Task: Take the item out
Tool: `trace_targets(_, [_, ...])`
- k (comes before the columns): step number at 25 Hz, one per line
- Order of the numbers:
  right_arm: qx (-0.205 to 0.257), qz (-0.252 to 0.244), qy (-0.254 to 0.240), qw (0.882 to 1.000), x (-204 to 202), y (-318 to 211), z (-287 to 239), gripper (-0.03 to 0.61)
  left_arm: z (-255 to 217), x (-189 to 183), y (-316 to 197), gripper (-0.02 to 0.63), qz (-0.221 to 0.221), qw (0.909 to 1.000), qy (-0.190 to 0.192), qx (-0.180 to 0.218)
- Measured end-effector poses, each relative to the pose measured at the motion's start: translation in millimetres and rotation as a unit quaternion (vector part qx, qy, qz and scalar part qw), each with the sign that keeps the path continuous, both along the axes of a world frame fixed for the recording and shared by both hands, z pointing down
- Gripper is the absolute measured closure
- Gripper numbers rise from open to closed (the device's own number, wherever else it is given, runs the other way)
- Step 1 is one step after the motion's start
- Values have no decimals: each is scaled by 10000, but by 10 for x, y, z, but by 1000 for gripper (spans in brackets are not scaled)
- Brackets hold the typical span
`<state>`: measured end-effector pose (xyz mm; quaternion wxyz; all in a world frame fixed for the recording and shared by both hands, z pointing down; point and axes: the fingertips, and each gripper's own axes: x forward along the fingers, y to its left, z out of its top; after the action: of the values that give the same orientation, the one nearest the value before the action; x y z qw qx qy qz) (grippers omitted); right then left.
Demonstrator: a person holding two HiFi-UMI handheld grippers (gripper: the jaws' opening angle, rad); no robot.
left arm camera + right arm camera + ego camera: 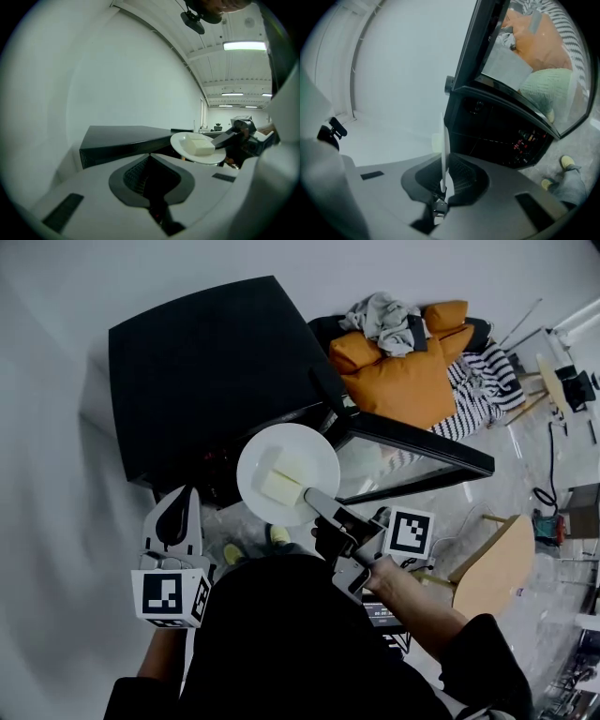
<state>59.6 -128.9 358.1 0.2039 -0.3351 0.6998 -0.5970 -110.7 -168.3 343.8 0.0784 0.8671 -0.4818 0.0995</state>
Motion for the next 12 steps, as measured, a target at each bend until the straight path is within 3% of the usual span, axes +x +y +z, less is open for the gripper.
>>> trace_targets(12, [-6, -72, 5, 10000, -28, -89, -3, 551, -30, -15, -77, 606, -52, 10000, -15, 18])
